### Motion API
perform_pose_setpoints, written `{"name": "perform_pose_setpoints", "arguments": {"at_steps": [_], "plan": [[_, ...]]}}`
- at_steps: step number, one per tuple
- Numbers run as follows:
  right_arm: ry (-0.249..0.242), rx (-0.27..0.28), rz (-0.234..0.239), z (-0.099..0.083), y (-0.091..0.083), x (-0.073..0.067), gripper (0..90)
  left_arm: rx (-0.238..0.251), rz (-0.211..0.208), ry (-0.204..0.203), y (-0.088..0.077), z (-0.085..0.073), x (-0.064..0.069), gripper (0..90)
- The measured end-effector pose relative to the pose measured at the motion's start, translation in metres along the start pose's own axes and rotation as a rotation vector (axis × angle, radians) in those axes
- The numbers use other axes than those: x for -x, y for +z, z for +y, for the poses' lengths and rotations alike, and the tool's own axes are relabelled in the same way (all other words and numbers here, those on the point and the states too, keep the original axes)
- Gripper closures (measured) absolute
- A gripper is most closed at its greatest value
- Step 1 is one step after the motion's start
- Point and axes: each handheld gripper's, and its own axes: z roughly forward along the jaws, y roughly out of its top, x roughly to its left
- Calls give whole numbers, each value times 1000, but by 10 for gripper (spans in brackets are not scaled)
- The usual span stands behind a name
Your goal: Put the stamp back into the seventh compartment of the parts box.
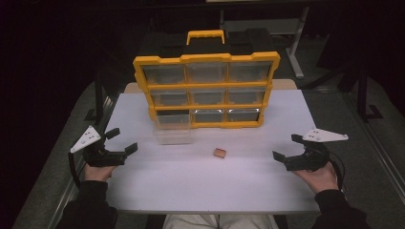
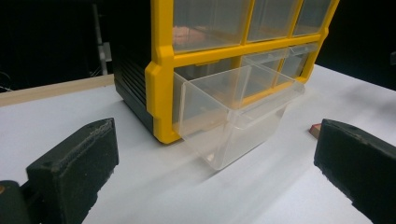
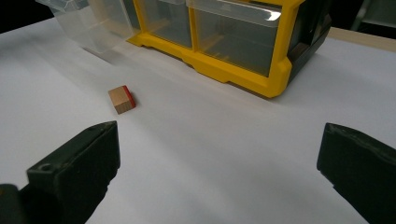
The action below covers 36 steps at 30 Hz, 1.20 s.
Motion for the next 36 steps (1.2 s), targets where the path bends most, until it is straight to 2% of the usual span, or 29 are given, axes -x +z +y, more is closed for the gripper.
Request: {"name": "perform_pose_setpoints", "arguments": {"at_steps": [18,21,36], "plan": [[-22,-4,6,1,-2,-3,0,-10,0,8,1,-1,2,0],[-20,-20,2,2,0,-4,0,-11,3,7,1,-1,2,0],[-54,-59,24,19,4,-9,0,-7,4,11,1,-2,2,0]]}}
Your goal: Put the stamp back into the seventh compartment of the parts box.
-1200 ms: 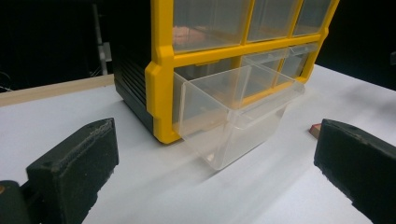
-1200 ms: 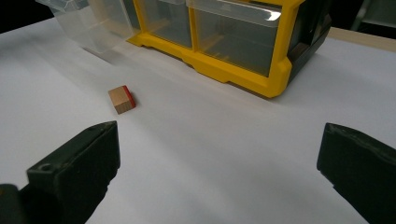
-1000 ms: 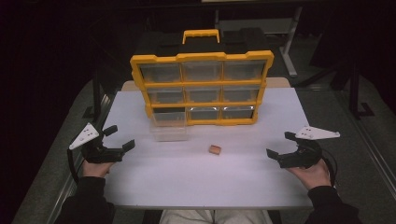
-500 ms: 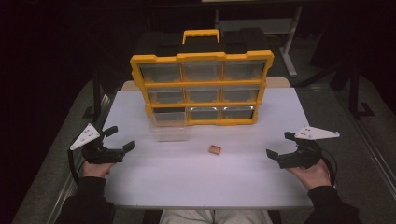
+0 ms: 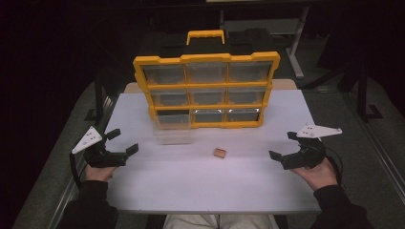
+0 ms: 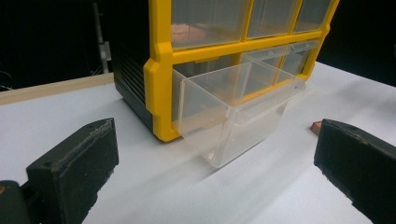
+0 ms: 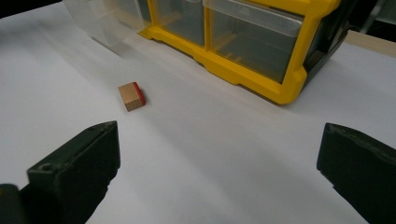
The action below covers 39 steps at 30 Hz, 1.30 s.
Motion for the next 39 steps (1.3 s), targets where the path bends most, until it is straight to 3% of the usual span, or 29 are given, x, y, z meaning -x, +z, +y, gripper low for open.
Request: {"name": "perform_pose_setpoints", "arguments": {"at_steps": [16,27,39], "plan": [[-61,-61,39,32,17,-2,0,6,1,-2,-1,0,0,0],[-127,-94,76,54,32,-14,0,9,-2,2,-1,0,0,0],[-169,-127,123,66,47,-23,0,8,-1,1,-1,0,0,0]]}}
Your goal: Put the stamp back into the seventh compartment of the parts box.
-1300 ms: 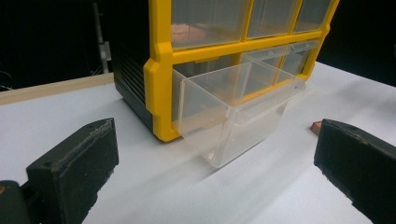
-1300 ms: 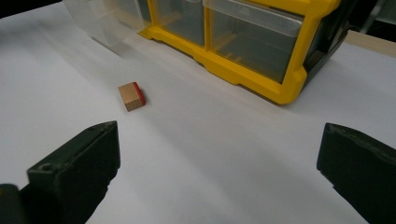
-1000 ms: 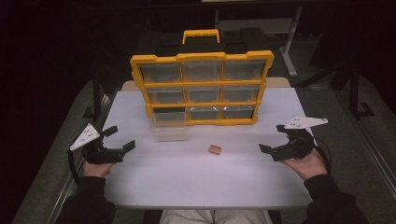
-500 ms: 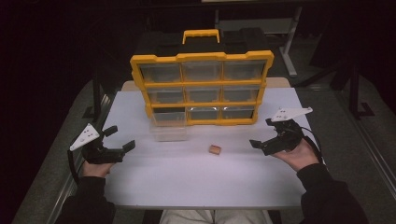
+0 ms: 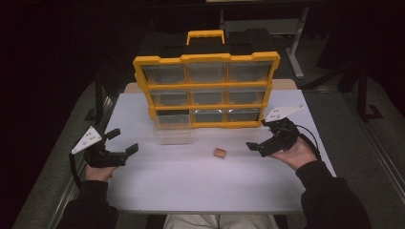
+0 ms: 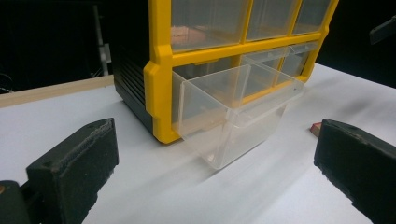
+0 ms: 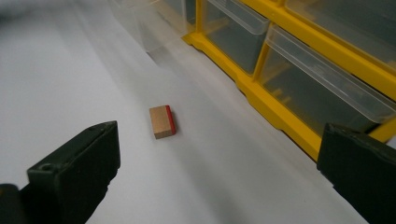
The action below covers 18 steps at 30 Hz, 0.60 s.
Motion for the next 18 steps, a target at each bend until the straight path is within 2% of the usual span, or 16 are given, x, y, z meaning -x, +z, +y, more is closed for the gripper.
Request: {"name": "perform_pose_setpoints", "arguments": {"at_steps": [9,18], "plan": [[-26,-23,35,12,15,-7,0,0,-2,-2,0,0,0,0],[-28,-41,48,16,25,-6,0,-1,-2,-4,0,0,0,0]]}}
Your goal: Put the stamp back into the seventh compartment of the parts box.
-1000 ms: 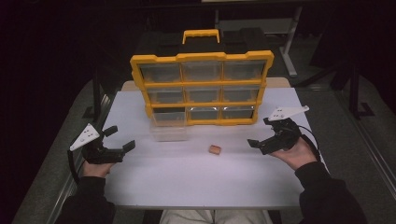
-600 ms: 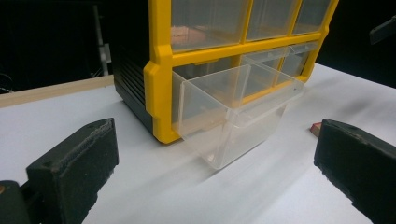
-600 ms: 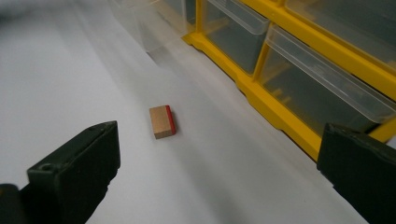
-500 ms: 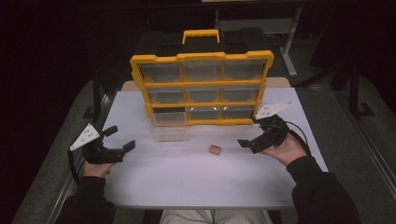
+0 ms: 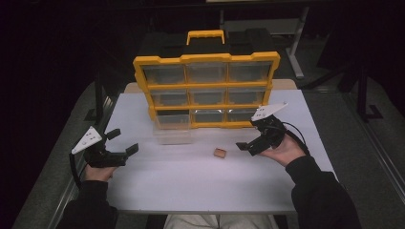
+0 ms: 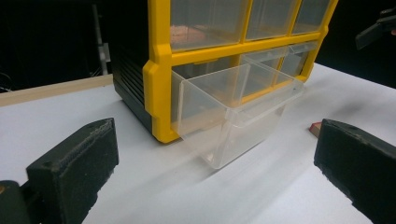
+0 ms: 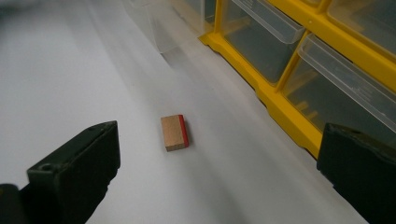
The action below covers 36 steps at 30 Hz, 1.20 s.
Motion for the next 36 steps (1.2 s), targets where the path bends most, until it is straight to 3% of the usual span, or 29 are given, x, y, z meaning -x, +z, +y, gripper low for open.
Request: {"name": "perform_pose_setpoints", "arguments": {"at_steps": [36], "plan": [[-30,-121,57,11,48,7,0,-1,-6,6,1,0,1,0]]}}
